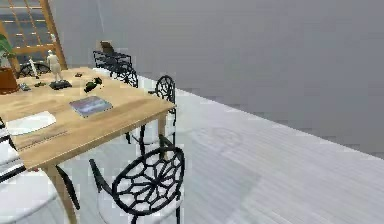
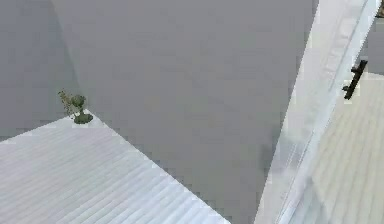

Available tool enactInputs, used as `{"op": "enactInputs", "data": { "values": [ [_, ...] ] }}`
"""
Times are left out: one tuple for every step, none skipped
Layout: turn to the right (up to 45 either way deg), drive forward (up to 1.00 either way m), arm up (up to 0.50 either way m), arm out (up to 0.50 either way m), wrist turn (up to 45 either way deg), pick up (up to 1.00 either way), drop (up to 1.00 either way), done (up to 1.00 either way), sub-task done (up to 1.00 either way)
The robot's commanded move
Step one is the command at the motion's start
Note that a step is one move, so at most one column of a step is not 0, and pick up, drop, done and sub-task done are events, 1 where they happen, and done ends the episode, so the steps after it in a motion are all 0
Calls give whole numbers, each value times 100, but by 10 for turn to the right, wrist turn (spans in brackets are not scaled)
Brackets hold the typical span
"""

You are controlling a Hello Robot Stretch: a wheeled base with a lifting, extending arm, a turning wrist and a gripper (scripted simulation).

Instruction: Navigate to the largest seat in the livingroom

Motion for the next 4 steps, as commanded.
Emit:
{"op": "enactInputs", "data": {
  "values": [
    [-450,0,0,0,0,0,0,0,0],
    [-210,0,0,0,0,0,0,0,0],
    [0,45,0,0,0,0,0,0,0],
    [-240,0,0,0,0,0,0,0,0]
  ]
}}
